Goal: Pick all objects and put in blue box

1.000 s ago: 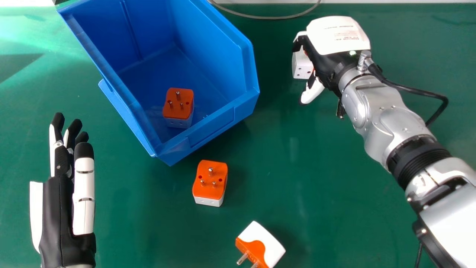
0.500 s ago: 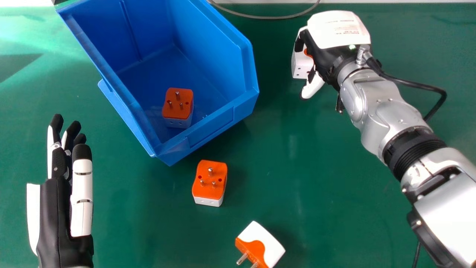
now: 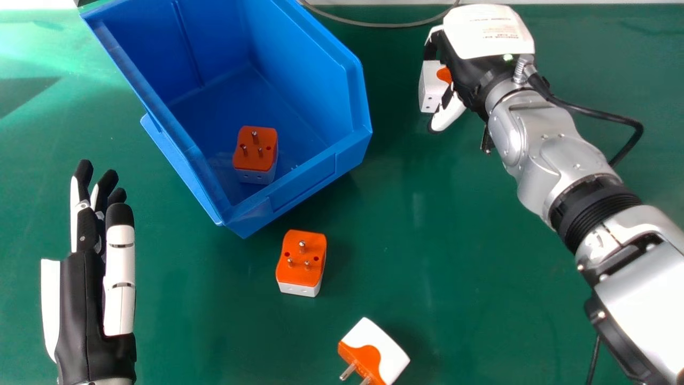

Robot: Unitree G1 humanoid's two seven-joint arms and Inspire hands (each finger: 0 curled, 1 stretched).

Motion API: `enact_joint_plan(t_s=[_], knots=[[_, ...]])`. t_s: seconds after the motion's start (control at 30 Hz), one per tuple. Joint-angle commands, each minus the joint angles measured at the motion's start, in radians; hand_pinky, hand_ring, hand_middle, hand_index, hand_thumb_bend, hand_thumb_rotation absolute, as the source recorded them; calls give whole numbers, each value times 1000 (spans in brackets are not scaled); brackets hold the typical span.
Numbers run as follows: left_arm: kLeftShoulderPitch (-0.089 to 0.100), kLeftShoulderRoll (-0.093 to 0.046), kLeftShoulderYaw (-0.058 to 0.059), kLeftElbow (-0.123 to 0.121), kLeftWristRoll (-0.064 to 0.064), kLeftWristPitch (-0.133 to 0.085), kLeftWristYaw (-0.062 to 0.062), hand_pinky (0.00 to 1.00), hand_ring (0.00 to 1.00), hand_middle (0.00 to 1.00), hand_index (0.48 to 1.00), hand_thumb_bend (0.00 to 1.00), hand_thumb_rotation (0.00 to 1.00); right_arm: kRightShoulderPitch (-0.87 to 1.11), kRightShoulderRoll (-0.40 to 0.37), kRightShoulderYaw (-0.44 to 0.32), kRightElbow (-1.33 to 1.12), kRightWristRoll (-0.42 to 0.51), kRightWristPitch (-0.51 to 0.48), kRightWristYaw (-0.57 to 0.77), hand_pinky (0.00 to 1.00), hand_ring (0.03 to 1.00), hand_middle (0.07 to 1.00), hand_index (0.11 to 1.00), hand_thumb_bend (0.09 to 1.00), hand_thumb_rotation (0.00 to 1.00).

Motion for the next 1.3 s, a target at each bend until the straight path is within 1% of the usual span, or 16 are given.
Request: enact_joint_plan(t_s=[0.0, 0.13, 0.23, 0.27, 0.33, 0.47, 0.5, 0.57, 0.63, 0.77, 0.8, 0.87, 0.97, 1.07, 1.17, 1.27], knots=[[-3, 10, 4, -2, 5, -31, 5, 926, 935, 953, 982, 453, 966, -57, -20, 6, -23, -5, -12, -22, 490, 655, 725, 746, 655, 150], [-7, 11, 6, 11, 9, -49, 7, 924, 935, 953, 982, 449, 965, -67, -23, 11, -18, -5, -13, -28, 481, 643, 713, 741, 654, 136], [-2, 7, 9, 4, 21, -41, 18, 920, 933, 950, 977, 449, 965, -76, -24, 20, -5, -14, -22, -56, 463, 622, 697, 729, 643, 127], [0, 7, 9, 2, 19, -40, 17, 920, 933, 950, 977, 449, 965, -80, -23, 23, 1, -15, -24, -58, 463, 622, 697, 729, 643, 127], [1, 9, 8, 3, 6, -37, 10, 919, 932, 948, 973, 448, 966, -90, -20, 25, 10, -14, -24, -48, 458, 614, 688, 719, 640, 122], [6, 13, 11, 2, 9, -38, 11, 919, 931, 946, 972, 460, 957, -102, -12, 23, 30, -7, -29, -49, 498, 645, 708, 727, 636, 114], [7, 13, 11, 0, 9, -37, 12, 919, 931, 946, 972, 460, 957, -106, -9, 24, 38, -8, -28, -50, 498, 645, 708, 727, 636, 114], [12, 10, 15, -8, 21, -27, 24, 916, 930, 945, 971, 467, 954, -111, -2, 22, 55, -3, -29, -49, 524, 663, 723, 739, 634, 122], [18, 7, 16, -17, 22, -20, 30, 907, 925, 941, 966, 473, 955, -114, 4, 19, 66, 3, -29, -50, 538, 672, 729, 744, 628, 119], [29, 7, 17, -29, 10, -11, 25, 905, 924, 939, 965, 477, 953, -114, 17, 24, 93, 3, -18, -47, 538, 672, 728, 743, 627, 116], [31, 7, 19, -31, 11, -12, 27, 902, 922, 937, 963, 480, 948, -114, 20, 26, 99, 2, -15, -43, 533, 667, 725, 740, 636, 109], [37, 6, 22, -40, 23, -9, 35, 902, 923, 936, 963, 482, 945, -116, 27, 32, 111, -2, 0, -33, 545, 678, 735, 751, 633, 111], [45, 8, 23, -47, 26, -7, 35, 899, 919, 934, 959, 484, 941, -119, 33, 30, 123, 6, 8, -27, 574, 711, 762, 769, 629, 119], [52, 6, 23, -60, 31, 3, 39, 899, 919, 934, 957, 485, 940, -114, 34, 21, 126, 19, 4, -40, 604, 740, 783, 772, 629, 122], [52, 7, 22, -59, 21, -3, 34, 899, 917, 933, 955, 478, 940, -112, 36, 28, 131, 20, 5, -39, 608, 750, 794, 784, 629, 124], [55, 8, 22, -61, 17, -4, 32, 901, 917, 933, 954, 469, 940, -107, 42, 27, 137, 31, 7, -37, 612, 756, 801, 793, 634, 130]])
